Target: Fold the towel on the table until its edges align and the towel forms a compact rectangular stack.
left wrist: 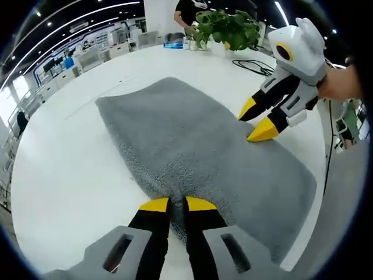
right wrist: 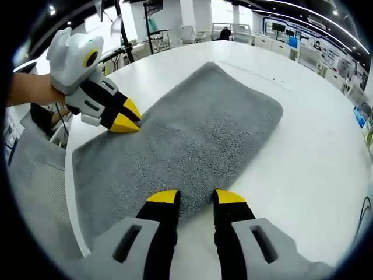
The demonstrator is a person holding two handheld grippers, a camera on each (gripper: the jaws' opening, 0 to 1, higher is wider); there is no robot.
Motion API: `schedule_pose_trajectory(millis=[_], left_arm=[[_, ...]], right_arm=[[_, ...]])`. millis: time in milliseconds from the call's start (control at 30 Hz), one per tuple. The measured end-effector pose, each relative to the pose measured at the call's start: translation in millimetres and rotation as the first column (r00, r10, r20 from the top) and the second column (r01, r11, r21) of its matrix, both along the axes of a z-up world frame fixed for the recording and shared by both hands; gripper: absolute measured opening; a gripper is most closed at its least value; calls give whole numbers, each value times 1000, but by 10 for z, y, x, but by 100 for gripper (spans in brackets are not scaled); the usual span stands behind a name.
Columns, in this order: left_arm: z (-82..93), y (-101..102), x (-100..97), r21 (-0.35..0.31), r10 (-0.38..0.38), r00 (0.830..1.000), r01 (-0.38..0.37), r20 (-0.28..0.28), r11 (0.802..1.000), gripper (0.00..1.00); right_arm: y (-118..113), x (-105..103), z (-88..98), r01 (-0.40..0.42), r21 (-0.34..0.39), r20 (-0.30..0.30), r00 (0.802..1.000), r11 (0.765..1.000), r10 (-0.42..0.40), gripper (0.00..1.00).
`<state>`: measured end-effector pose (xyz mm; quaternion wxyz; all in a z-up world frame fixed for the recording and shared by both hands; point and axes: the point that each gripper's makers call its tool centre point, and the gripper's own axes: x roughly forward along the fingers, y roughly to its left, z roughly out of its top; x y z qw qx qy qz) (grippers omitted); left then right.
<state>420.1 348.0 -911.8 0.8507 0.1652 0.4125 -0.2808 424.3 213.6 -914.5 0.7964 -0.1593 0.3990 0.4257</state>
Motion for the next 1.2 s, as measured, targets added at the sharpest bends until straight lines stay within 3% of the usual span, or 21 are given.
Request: schedule_pose_trajectory(millis=[367, 733, 833, 867, 933, 1000, 1067, 1200], left_arm=[[-3, -267, -43, -6, -13, 1000, 13, 11, 1000, 9], [-8, -268, -34, 18, -16, 1000, 16, 23, 1000, 9], [-2, -256, -41, 3, -21, 999, 21, 28, 1000, 10], [15, -234, -31, -29, -8, 1000, 9, 23, 1000, 11], [56, -206, -27, -30, 2, 999, -1, 33, 1000, 14], [127, -244, -25, -43, -22, 997, 25, 73, 999, 19], [154, -299, -85, -54, -59, 995, 64, 76, 996, 24], [216, -353, -183, -41, -137, 985, 142, 102, 989, 25]], right_arm=[[-258, -32, 0, -19, -30, 20, 1000, 999, 20, 22], [-241, -23, 19, 13, -101, 17, 1000, 995, -11, 22], [-227, -42, 74, 2, -97, 47, 999, 995, 3, 22], [-219, -52, 112, -2, -91, 63, 998, 996, 7, 23], [-166, -95, 179, -9, -46, 74, 997, 999, 12, 24], [-126, -185, 216, -51, -29, 84, 995, 998, 53, 21], [-136, -257, 207, -94, -55, 101, 990, 994, 99, 18], [-84, -395, 245, -113, -11, 93, 989, 994, 113, 21]])
